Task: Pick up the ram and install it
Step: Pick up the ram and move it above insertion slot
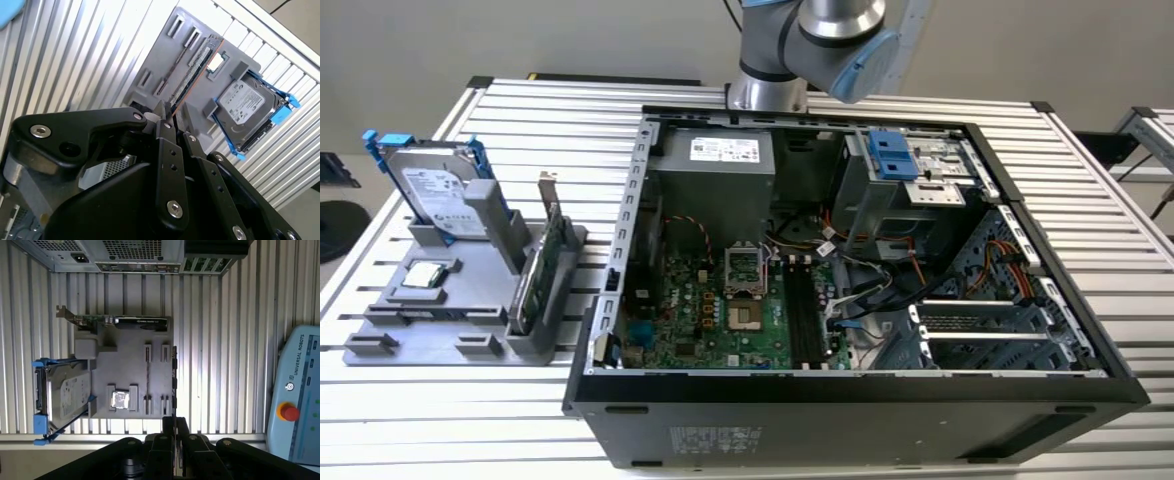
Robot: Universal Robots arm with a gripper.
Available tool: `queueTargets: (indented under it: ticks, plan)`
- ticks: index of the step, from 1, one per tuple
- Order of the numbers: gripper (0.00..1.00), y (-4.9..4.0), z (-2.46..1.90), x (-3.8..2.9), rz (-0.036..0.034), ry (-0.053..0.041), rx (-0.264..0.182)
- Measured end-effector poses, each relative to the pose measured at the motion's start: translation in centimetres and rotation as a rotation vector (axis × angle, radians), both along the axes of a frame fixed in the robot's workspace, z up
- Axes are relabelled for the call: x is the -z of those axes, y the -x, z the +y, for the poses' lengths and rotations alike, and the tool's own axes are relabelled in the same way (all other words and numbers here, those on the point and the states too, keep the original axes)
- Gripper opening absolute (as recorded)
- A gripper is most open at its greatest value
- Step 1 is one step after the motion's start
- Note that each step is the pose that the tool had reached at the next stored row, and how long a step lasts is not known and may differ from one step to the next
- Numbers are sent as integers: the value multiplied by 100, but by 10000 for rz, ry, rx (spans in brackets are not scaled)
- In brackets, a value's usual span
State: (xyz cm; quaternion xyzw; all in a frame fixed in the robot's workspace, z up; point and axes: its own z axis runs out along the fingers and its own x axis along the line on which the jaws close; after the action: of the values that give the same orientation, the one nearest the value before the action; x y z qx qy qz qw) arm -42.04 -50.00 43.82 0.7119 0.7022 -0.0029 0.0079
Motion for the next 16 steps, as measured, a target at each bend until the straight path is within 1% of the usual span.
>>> queueTargets:
  ticks: [9,14,16]
  plan:
    - [0,0,0,-86,0,1,0]
    - [0,-1,0,-90,-1,-2,0]
    - [0,-20,0,-90,2,-1,0]
